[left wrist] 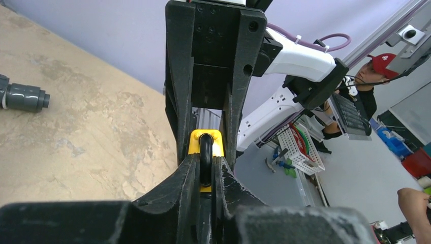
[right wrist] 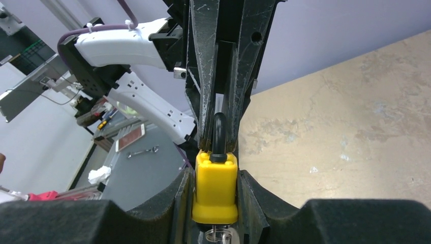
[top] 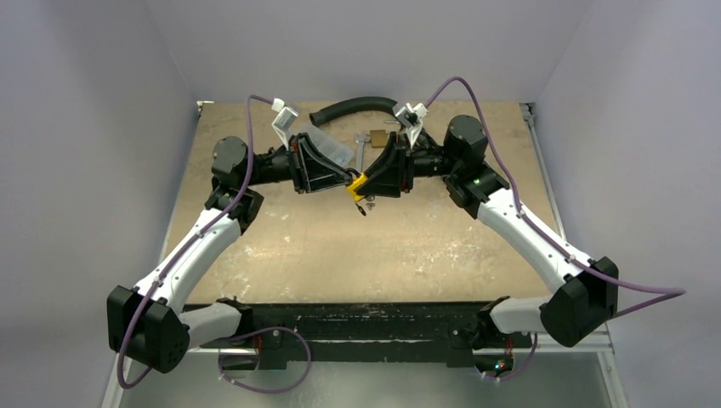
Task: Lock with the key
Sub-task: Remove the key from the lock.
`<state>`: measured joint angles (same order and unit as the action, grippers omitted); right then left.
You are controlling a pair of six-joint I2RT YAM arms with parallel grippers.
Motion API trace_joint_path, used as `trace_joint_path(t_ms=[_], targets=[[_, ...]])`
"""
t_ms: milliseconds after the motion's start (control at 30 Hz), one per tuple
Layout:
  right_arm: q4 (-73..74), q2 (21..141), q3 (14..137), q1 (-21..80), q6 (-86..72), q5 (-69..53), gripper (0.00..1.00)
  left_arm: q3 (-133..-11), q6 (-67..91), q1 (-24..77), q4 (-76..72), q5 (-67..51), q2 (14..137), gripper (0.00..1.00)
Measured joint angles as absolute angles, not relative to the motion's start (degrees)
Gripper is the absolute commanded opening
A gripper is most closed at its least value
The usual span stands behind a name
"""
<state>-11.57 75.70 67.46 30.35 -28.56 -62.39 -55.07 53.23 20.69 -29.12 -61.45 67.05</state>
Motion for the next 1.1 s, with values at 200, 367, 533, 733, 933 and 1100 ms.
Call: trace_joint_path(t_ms=[200, 367, 533, 733, 933, 1100], targets=[[-12.5, 75.7, 67.4, 30.3, -29.3, -62.5, 0.38, -54.8, 54.5, 20.7, -30.5, -61.6, 67.1, 0.0], [-13.3, 75.7, 67.3, 30.3, -29.1, -62.8, 0.61, -54.9, 54.1, 20.1, -29.0, -61.8, 67.1, 0.0], [-5.3, 76.0, 68.6, 30.1, -20.6, -62.0, 0.6, -56.5, 48.2, 18.4, -19.0, -62.7, 67.1, 0.0], [2.8, 76.6, 69.6, 29.5, -13.2, -61.5, 0.57, -56.6, 44.2, 18.1, -13.1, -63.4, 66.9, 0.0], [3.4, 76.6, 69.1, 29.5, -11.8, -61.6, 0.54, -57.1, 43.7, 18.0, -12.4, -63.8, 66.9, 0.0], [2.1, 76.9, 65.8, 29.5, -12.7, -62.7, 0.48, -57.1, 43.7, 18.0, -12.5, -63.8, 66.9, 0.0]])
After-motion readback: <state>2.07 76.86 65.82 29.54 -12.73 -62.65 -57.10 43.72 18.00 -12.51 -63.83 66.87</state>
